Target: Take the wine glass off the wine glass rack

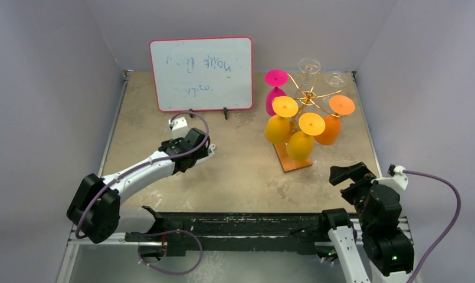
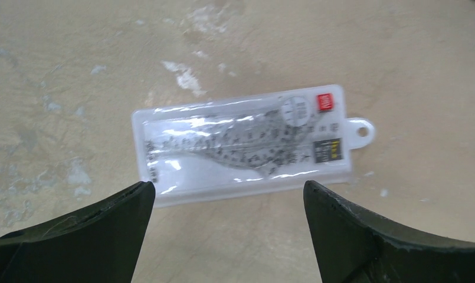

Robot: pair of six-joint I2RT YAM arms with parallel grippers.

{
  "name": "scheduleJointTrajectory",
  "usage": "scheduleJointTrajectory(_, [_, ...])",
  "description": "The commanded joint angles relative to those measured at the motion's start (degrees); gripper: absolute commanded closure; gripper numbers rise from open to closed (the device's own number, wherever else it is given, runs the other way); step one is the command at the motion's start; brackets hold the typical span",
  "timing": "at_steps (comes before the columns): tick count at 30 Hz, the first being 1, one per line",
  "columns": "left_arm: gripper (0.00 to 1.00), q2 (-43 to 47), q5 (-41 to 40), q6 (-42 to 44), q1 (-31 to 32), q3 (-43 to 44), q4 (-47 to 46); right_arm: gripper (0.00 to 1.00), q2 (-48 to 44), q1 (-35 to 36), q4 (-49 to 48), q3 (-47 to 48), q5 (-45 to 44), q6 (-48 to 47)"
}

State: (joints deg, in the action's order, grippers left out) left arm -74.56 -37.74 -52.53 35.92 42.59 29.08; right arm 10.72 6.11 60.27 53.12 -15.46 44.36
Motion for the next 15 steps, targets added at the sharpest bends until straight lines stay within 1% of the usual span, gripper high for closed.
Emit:
scheduleJointTrajectory(1, [0.02,-1.67,4.61,6.93,-0.04,7.63,-4.75,0.0,-1.18,0.31,-2.22,0.57,-0.48,-0.03])
scheduleJointTrajectory(3, [0.02,-6.72,7.13,9.58,-0.95,12.01,-6.02,0.0,-1.25,0.29,-1.86,0.58,-0.62,0.06])
scheduleJointTrajectory(7, [0.02,-17.86,9.59,11.86,-3.16,22.46,-6.36,0.0,-1.82,0.26,-1.66,0.73,-0.69,0.4])
scheduleJointTrajectory(9, [0.03,-23.23,13.02,12.53,-4.96,26.85,-7.38,0.0,-2.09,0.26,-1.6,1.04,-0.71,0.46])
scheduleJointTrajectory(10, [0.06,-25.81,14.59,12.77,-5.91,29.02,-7.56,0.0,-2.11,0.3,-1.5,1.16,-0.75,0.43])
scheduleJointTrajectory(12, [0.1,-30.23,14.89,13.05,-7.02,33.41,-6.92,0.0,-2.04,0.3,-1.2,1.47,-1.11,0.37])
scheduleJointTrajectory(15, [0.1,-34.9,16.01,16.16,-8.26,38.21,-8.28,0.0,-1.61,0.31,0.11,1.81,-2.21,0.46])
